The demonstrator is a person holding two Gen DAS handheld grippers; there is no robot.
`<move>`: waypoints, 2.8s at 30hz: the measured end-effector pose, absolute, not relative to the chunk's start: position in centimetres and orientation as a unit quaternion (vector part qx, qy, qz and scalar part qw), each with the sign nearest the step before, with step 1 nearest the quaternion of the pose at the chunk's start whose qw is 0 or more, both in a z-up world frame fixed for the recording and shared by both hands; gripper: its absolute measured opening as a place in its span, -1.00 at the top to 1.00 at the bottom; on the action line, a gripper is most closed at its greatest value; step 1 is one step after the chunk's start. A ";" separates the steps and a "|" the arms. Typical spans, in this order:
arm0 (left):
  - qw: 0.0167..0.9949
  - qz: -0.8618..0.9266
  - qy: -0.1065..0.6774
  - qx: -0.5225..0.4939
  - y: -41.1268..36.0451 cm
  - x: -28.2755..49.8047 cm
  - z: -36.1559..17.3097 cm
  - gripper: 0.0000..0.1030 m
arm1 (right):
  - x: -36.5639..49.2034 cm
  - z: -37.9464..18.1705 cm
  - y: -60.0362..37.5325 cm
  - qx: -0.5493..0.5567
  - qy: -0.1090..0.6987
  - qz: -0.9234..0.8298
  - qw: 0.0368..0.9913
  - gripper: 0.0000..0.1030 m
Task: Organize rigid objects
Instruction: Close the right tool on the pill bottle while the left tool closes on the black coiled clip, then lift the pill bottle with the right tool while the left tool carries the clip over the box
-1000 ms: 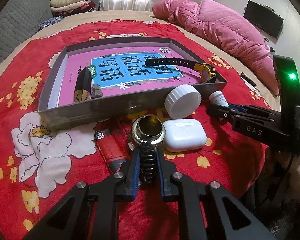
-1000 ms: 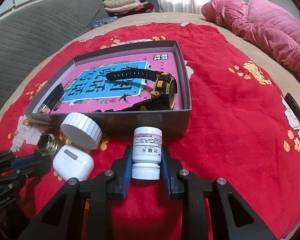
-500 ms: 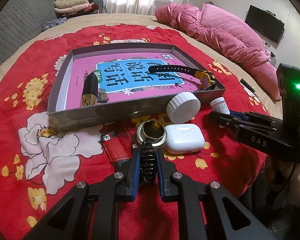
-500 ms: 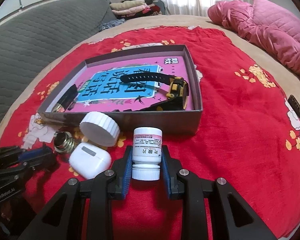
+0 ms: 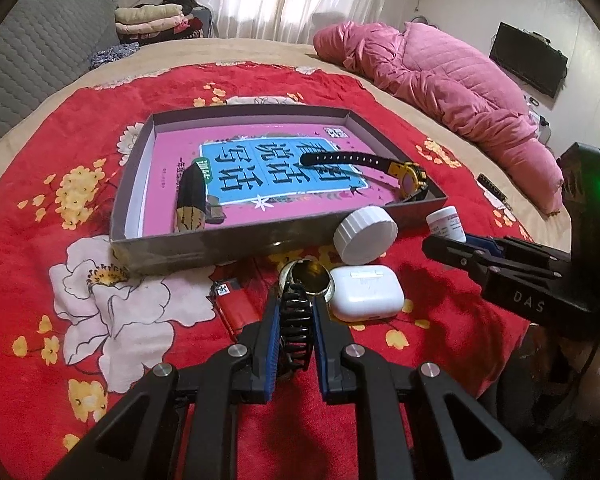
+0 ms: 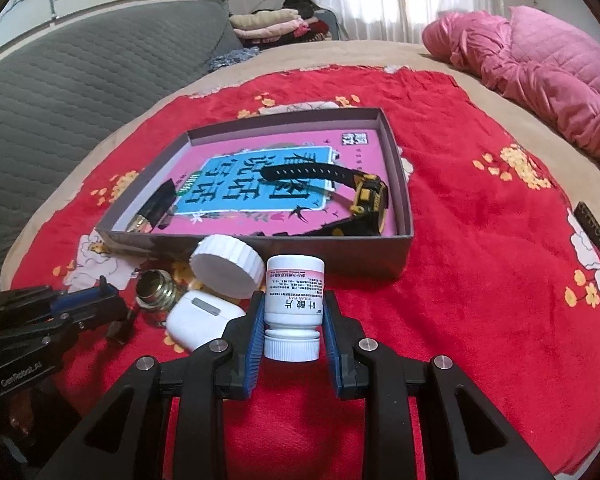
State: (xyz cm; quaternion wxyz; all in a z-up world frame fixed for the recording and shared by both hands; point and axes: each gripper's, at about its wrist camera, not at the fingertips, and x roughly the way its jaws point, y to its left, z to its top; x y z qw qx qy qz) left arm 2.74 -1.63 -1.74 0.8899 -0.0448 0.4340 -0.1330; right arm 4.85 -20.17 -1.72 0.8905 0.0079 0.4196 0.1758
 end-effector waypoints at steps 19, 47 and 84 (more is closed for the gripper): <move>0.908 -0.125 0.395 -0.066 -0.3 2.5 0.1 0.70 | 3.7 1.3 -19.6 0.024 0.381 0.192 0.904 0.47; 0.922 -0.102 0.361 -0.094 1.0 4.2 1.0 0.70 | 5.4 2.7 -18.9 0.017 0.354 0.186 0.916 0.47; 0.918 -0.111 0.364 -0.108 1.2 10.6 0.7 0.70 | 9.4 4.4 -17.3 0.025 0.362 0.155 0.919 0.47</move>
